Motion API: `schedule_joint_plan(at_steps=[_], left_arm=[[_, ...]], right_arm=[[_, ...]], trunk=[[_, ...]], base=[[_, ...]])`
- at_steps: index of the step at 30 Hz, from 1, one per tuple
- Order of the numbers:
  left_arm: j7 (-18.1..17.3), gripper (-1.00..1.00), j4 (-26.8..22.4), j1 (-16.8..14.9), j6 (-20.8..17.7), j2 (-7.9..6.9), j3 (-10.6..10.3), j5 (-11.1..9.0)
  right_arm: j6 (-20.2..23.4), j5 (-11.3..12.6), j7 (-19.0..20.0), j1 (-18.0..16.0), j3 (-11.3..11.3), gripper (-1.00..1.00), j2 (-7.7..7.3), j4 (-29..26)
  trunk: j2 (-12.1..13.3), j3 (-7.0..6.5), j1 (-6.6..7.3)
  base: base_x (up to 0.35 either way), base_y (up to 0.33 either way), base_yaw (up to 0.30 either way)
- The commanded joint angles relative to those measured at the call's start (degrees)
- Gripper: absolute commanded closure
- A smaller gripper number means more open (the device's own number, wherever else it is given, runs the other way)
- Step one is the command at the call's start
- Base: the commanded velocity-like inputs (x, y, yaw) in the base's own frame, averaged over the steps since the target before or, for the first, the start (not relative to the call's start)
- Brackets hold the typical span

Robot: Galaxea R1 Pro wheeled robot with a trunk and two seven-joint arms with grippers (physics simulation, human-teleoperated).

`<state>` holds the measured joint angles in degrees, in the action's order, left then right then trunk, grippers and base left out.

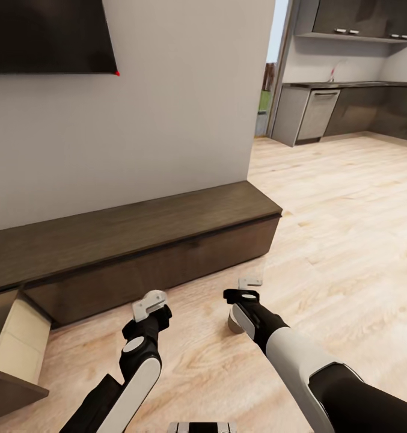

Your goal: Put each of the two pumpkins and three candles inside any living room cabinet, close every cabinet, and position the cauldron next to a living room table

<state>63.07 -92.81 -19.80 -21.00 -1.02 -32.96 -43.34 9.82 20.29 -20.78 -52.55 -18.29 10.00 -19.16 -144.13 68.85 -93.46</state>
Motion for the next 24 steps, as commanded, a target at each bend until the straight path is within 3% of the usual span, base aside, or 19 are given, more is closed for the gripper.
schedule_joint_plan(at_steps=[1, 24], left_arm=[[0.4, 1.00, -0.1, -0.1, -0.4, -0.04, -0.1, -0.1], [0.4, 1.00, -0.1, -0.1, -0.4, -0.37, 0.3, -0.2]], right_arm=[[0.3, 0.1, -0.3, 0.0, -0.3, -1.00, 0.00, -0.1], [-1.7, 0.1, -0.2, -0.1, -0.4, -1.00, -0.55, -1.3]], trunk=[[0.0, 0.28, -0.01], [-0.3, 5.37, -0.60]], base=[[0.000, 0.000, 0.000], [0.000, 0.000, 0.000]])
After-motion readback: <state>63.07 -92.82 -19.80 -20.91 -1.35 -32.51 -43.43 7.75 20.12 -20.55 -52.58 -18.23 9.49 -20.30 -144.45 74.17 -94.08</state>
